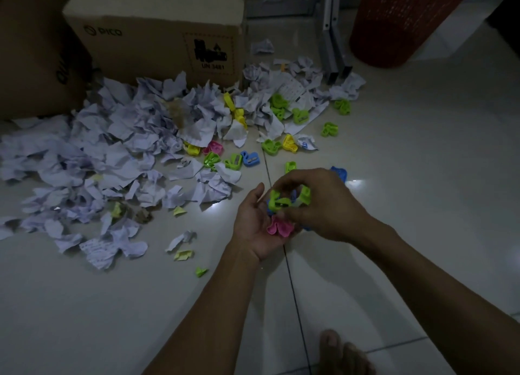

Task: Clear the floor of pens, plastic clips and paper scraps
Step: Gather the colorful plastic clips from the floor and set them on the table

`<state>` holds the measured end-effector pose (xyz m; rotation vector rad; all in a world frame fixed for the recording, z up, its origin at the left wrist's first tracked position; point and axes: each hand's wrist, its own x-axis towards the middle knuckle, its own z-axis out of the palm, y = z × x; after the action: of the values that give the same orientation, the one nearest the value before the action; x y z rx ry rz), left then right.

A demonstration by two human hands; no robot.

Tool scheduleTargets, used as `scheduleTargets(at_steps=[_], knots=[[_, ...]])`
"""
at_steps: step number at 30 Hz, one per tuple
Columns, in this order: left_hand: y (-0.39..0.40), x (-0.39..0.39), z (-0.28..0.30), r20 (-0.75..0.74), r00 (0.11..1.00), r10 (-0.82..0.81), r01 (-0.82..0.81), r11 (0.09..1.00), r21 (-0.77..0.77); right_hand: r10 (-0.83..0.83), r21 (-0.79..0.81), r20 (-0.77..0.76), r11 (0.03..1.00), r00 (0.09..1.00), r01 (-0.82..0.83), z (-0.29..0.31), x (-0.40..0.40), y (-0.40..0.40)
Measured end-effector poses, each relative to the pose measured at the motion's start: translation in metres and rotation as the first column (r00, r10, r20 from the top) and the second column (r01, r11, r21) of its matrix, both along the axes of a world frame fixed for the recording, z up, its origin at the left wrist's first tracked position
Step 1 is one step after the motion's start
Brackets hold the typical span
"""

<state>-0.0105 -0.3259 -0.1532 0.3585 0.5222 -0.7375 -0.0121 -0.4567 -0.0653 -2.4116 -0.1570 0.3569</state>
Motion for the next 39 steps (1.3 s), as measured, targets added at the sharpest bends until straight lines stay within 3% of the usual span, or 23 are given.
scheduleTargets(at_steps=[4, 7, 10, 13, 15, 18, 23, 25, 28, 30, 34, 39], knots=[[0.000, -0.003, 0.005, -0.001, 1.000, -0.008, 0.008, 1.000, -0.007, 0.055, 0.094, -0.025, 0.994, 0.998, -0.052, 0.008, -0.004, 0.010], [0.002, -0.001, 0.003, 0.025, 1.000, 0.010, -0.010, 1.000, -0.007, -0.112, 0.127, 0.019, 0.986, 0.994, 0.109, 0.008, 0.001, -0.004], [0.003, 0.000, -0.001, 0.046, 0.999, 0.003, -0.002, 1.000, -0.029, -0.418, 0.064, 0.041, 0.907, 0.907, 0.415, -0.014, 0.013, -0.036], [0.000, -0.001, -0.002, 0.055, 0.998, -0.006, 0.008, 0.999, -0.044, -0.511, -0.211, 0.065, 0.833, 0.857, 0.512, -0.039, 0.026, -0.067], [-0.003, -0.001, -0.003, 0.063, 0.998, -0.021, 0.024, 0.999, -0.039, -0.487, -0.315, 0.043, 0.822, 0.873, 0.474, -0.050, 0.032, -0.076], [-0.007, 0.000, -0.001, 0.074, 0.997, -0.037, 0.040, 0.998, -0.043, -0.430, -0.347, -0.006, 0.848, 0.903, 0.401, -0.060, 0.034, -0.076], [-0.003, 0.004, 0.001, 0.087, 0.995, -0.045, 0.047, 0.999, -0.023, -0.405, -0.369, 0.047, 0.843, 0.913, 0.392, -0.067, 0.031, -0.077], [0.001, 0.005, 0.002, 0.076, 0.997, -0.031, 0.032, 0.999, -0.013, -0.404, -0.302, 0.062, 0.864, 0.913, 0.403, -0.065, 0.030, -0.075], [0.008, 0.008, 0.003, 0.050, 0.999, 0.002, -0.002, 1.000, 0.009, -0.416, 0.014, 0.041, 0.909, 0.908, 0.416, -0.043, 0.029, -0.058], [0.010, 0.009, 0.006, 0.013, 0.999, 0.036, -0.035, 0.999, -0.006, -0.302, 0.138, 0.059, 0.947, 0.952, 0.292, -0.022, 0.025, -0.041], [0.013, 0.007, 0.010, -0.037, 0.995, 0.092, -0.095, 0.993, -0.070, -0.004, 0.090, 0.043, 0.996, 0.999, 0.000, 0.005, 0.018, -0.017], [0.018, 0.004, 0.011, -0.034, 0.995, 0.097, -0.101, 0.984, -0.149, 0.064, -0.013, 0.018, 0.998, 0.998, -0.064, 0.007, 0.016, -0.007]])
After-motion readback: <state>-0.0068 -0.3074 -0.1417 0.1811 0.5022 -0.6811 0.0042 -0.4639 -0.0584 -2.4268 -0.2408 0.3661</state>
